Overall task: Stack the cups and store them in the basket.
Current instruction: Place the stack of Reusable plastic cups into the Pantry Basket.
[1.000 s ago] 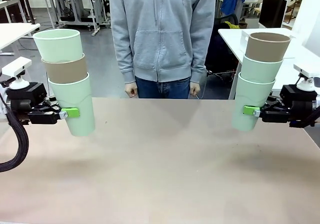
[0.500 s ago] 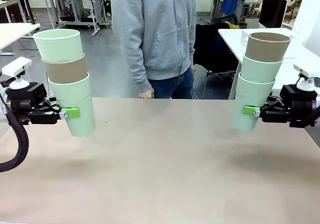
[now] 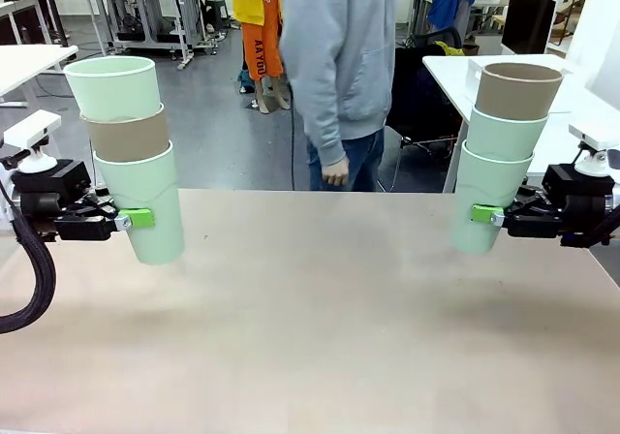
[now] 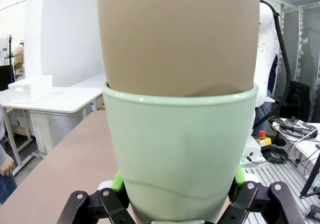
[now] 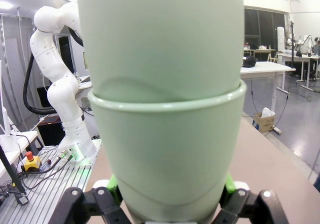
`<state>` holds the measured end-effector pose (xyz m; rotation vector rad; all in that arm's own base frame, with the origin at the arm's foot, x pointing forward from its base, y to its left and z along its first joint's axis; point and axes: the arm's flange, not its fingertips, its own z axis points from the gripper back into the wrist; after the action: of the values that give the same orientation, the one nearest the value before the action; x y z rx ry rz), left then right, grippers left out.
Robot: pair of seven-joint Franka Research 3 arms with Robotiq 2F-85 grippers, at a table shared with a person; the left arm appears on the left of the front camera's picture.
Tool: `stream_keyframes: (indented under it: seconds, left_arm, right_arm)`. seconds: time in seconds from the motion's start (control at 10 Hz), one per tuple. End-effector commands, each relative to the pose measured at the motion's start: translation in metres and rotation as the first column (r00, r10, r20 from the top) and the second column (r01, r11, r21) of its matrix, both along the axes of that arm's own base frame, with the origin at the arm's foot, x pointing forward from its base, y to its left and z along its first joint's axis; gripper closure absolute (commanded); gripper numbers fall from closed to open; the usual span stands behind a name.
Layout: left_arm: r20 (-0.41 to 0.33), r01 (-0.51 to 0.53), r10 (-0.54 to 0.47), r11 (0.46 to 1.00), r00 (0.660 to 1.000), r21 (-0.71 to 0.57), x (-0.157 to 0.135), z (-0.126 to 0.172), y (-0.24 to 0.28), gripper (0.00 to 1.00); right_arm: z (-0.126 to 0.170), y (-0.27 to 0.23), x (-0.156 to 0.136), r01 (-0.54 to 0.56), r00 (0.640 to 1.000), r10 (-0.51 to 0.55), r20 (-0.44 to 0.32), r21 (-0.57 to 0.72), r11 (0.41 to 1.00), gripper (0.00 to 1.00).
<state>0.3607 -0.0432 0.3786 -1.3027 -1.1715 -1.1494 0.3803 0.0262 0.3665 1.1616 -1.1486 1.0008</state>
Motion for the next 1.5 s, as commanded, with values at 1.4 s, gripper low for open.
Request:
stream_keyframes:
  seconds: [1.4]
  left_arm:
    - [0.012, 0.006, -0.006, 1.000, 1.000, -0.008, -0.0007, 0.0038, -0.0007, 0.13]
  right_arm:
    - [0.0021, 0.0016, 0.0012, 0.006, 1.000, -0.006, 0.015, 0.005, 1.000, 0.16]
